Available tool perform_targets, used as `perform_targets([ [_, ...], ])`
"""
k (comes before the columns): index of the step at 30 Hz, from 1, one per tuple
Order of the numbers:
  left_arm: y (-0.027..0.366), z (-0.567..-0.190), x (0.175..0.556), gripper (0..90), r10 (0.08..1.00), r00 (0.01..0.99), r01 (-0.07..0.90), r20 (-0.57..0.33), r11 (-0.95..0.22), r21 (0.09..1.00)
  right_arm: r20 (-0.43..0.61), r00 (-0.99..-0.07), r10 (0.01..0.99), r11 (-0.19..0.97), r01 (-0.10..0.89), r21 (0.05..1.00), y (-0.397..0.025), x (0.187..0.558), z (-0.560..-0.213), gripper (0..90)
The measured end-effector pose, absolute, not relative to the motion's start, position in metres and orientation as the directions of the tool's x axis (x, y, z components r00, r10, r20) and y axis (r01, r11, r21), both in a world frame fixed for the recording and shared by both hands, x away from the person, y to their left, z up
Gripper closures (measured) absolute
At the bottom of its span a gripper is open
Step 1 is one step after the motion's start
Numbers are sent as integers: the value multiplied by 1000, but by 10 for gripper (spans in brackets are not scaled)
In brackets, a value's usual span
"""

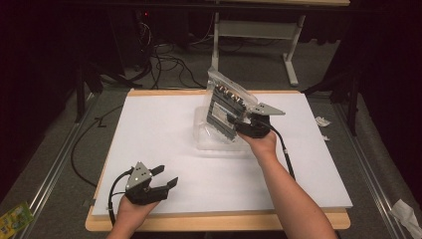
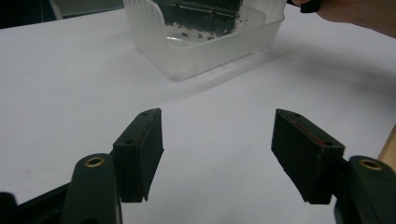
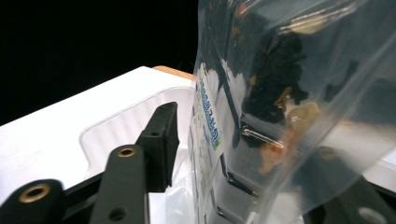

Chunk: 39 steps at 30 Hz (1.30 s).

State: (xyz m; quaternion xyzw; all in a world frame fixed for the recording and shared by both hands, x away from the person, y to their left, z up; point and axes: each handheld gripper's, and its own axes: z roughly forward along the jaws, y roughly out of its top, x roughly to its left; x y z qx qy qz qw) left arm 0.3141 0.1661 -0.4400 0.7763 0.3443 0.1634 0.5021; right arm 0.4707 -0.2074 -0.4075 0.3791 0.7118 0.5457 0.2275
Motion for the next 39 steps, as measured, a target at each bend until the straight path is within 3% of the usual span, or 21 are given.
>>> perform_targets([
  [5, 166, -440, 314, 345, 699, 709, 372, -93, -259, 891, 99, -597, 796, 102, 294, 950, -211, 471, -406, 426],
  [12, 166, -440, 314, 344, 700, 708, 372, -93, -257, 892, 107, -593, 798, 95, 299, 949, -214, 471, -403, 226],
  [20, 165, -440, 314, 344, 698, 711, 370, -90, -262, 891, 136, -611, 780, 105, 342, 934, -217, 467, -401, 100],
  [30, 164, -440, 313, 343, 697, 712, 369, -87, -266, 891, 139, -599, 788, 111, 361, 926, -226, 449, -399, 9],
  [39, 163, -440, 311, 343, 695, 714, 367, -79, -276, 888, 134, -597, 791, 108, 351, 930, -247, 413, -396, 0],
])
